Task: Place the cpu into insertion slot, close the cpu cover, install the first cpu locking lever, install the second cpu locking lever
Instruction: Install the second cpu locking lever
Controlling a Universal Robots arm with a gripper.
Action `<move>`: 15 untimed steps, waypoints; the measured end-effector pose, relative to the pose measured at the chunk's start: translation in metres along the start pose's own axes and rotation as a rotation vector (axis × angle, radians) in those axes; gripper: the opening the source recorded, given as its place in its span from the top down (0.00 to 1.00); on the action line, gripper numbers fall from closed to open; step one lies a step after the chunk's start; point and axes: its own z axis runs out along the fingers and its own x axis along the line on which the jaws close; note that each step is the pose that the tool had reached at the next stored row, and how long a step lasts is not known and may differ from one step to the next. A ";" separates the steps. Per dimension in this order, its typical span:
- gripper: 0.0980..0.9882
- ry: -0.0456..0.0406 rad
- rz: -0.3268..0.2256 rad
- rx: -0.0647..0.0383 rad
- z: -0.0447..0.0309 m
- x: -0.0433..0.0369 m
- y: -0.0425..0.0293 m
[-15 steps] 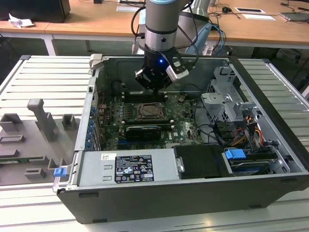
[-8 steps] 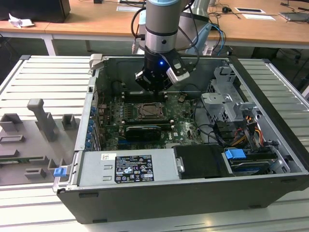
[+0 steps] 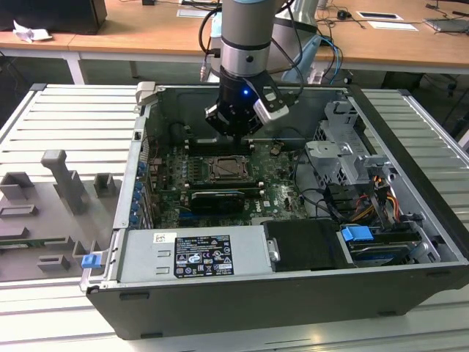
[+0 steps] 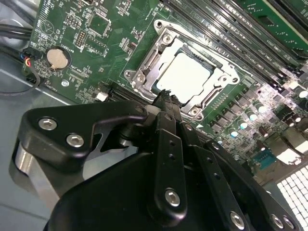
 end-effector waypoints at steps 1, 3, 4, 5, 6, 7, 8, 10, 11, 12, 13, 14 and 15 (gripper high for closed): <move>0.99 0.0001 0.000 0.000 -0.0001 0.0000 -0.0009; 0.99 0.0001 0.000 0.000 -0.0002 0.0002 -0.0024; 0.99 0.0001 0.000 0.000 -0.0002 0.0002 -0.0027; 0.99 0.0001 0.000 0.000 -0.0002 0.0002 -0.0033; 0.99 0.0000 0.000 0.000 -0.0002 0.0002 -0.0037; 0.99 0.0000 0.000 0.000 -0.0002 0.0003 -0.0040; 0.99 0.0000 0.000 0.000 -0.0002 0.0003 -0.0043; 0.99 0.0000 0.000 0.000 -0.0003 0.0003 -0.0047; 0.99 0.0000 0.000 0.000 -0.0003 0.0003 -0.0051; 0.99 0.0000 0.000 0.000 -0.0003 0.0003 -0.0055; 0.99 0.0001 0.000 0.000 -0.0004 0.0004 -0.0058; 0.99 0.0001 0.000 0.000 -0.0004 0.0004 -0.0060; 0.99 0.0000 0.000 0.000 -0.0003 0.0004 -0.0063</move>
